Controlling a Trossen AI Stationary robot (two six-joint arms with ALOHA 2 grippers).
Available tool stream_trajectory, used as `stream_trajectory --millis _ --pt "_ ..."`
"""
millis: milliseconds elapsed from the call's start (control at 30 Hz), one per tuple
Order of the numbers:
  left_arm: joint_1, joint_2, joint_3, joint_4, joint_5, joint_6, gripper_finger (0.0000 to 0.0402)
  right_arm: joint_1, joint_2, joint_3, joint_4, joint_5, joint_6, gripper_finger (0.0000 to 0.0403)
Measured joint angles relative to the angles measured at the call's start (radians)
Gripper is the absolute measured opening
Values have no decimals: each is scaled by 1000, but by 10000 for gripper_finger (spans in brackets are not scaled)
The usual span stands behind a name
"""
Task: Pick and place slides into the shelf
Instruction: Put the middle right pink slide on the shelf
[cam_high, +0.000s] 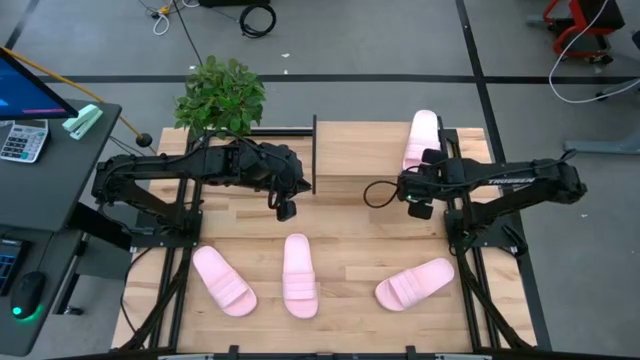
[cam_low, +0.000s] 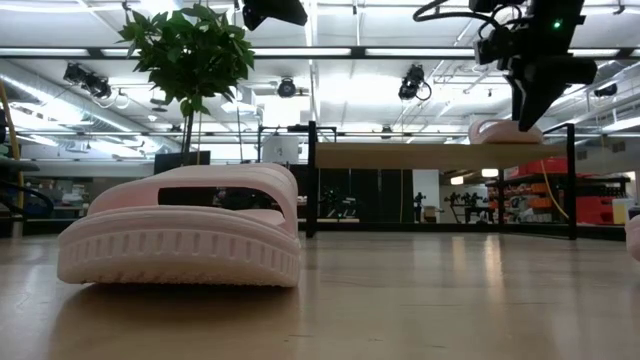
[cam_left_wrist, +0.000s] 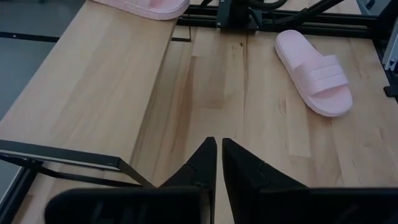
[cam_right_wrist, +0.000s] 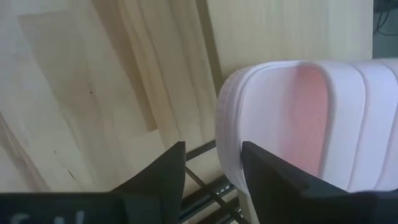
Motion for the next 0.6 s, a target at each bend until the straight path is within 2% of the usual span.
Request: stream_trajectory --millis 400,500,600 --pt "0 0 0 0 0 -4 39 -20 0 0 0 0 -11 143" --pt "0 0 0 0 0 -4 35 -20 0 0 -1 3 -11 108" --pt "0 0 0 0 0 -4 30 -21 0 0 -6 4 -12 48"
